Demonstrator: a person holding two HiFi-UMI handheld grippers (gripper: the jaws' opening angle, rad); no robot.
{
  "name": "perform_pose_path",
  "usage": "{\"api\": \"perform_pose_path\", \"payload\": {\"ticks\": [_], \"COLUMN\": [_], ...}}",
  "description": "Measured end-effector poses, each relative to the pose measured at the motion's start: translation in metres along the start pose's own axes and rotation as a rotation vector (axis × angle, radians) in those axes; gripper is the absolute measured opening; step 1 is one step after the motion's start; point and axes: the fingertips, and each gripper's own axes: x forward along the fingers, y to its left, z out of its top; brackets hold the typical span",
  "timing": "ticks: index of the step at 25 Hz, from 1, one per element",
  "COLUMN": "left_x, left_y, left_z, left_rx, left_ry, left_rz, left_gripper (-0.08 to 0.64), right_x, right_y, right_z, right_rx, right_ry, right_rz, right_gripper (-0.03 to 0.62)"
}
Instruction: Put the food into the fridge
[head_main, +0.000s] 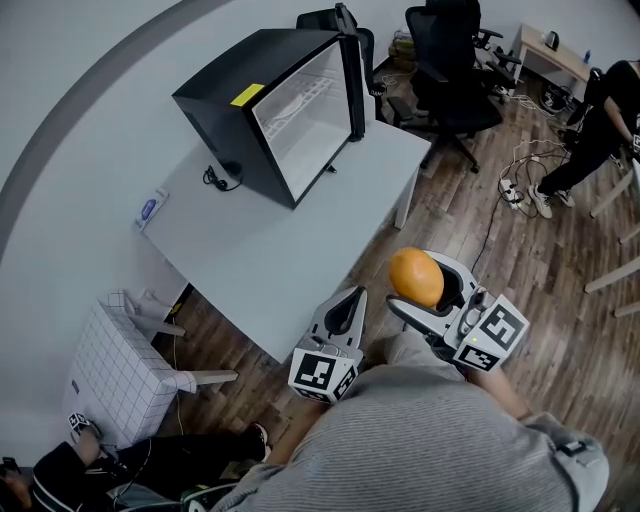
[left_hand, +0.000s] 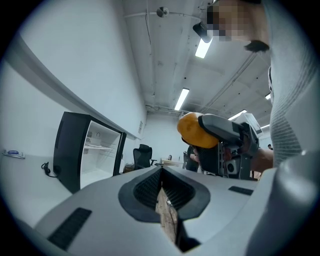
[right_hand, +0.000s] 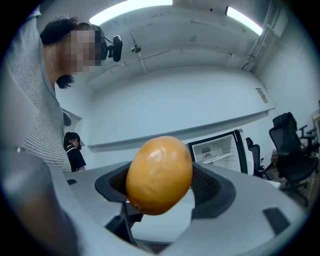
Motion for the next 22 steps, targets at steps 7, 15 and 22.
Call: {"api": "perform_pose_path", "payload": {"ticks": [7,15,22], "left_x": [0.022,0.081,0.150], "left_y": [0.028,0.081,0.118], "left_z": [0.002,0.015,0.032], "left_rx": [0.007,0.009,0.008], "left_ry": [-0.003,-0.016,-0.015], "left_rz": [0.043,0.142,0.222], "left_gripper": [0.011,0.011,0.011], "right_x": [0.030,0.090,0.141], "right_y": [-0.029,-0.106,-0.178], "right_z": [-0.002,0.011,0.024], "right_rx": [0.012,0.009,0.026], "right_ry": [0.005,0.010,0.047], "right_rz": [0.049,0.140,0.243], "right_gripper": [0.341,0.341,0.341]}}
